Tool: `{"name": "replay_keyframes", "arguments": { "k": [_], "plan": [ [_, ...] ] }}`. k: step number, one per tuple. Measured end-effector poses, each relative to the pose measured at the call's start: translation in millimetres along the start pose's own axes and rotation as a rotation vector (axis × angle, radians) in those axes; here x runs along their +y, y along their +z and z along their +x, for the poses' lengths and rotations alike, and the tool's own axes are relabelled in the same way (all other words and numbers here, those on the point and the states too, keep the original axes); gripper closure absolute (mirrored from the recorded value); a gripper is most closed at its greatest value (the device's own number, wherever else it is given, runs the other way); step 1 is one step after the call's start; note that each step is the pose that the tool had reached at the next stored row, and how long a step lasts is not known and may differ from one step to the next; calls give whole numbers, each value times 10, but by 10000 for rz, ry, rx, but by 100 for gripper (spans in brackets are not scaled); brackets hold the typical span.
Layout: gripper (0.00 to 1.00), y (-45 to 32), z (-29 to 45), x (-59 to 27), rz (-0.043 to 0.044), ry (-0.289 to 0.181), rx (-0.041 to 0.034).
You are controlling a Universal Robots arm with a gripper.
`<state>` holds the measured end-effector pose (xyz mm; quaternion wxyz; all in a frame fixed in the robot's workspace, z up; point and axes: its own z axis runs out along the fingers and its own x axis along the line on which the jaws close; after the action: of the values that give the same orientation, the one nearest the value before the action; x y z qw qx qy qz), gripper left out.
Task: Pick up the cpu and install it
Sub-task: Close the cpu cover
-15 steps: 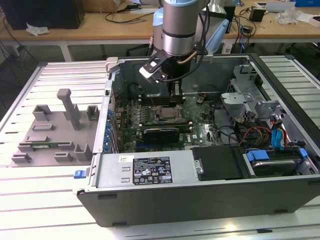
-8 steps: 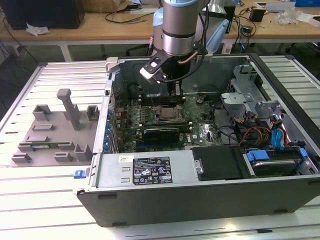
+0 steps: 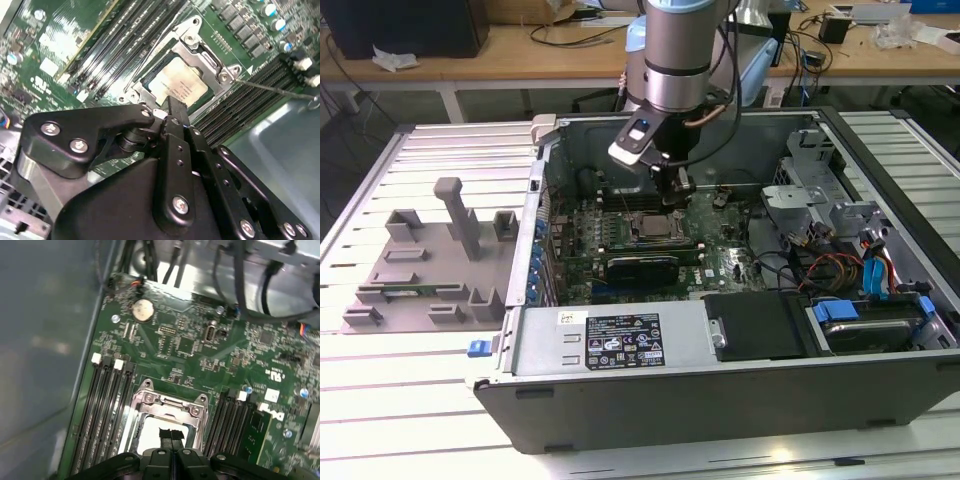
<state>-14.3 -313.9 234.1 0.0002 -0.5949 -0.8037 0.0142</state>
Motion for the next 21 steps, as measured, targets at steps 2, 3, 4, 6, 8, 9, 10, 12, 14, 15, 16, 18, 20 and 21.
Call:
{"name": "replay_keyframes", "arguments": {
  "k": [2, 3, 4, 6, 8, 9, 10, 12, 14, 15, 16, 18, 20, 21],
  "plan": [
    [89, 0, 0, 0, -7, -420, -10],
    [89, 0, 0, 0, -10, -605, -15],
    [89, 0, 0, 0, -15, -931, -22],
    [89, 0, 0, 0, -22, -1312, -31],
    [89, 0, 0, 0, -28, -1776, -42],
    [89, 0, 0, 0, -32, -1999, -47],
    [89, 0, 0, 0, -36, -2167, -51],
    [89, 0, 0, 0, -44, -2657, -62],
    [89, 0, 0, 0, -49, -3012, -70],
    [89, 0, 0, 0, -53, -3202, -75],
    [89, 0, 0, 0, -57, -3416, -80],
    [89, 0, 0, 0, -62, -3764, -88],
    [89, 0, 0, 0, -68, -4134, -96],
    [89, 1, 0, 0, -72, -4315, -100]
  ]
}}
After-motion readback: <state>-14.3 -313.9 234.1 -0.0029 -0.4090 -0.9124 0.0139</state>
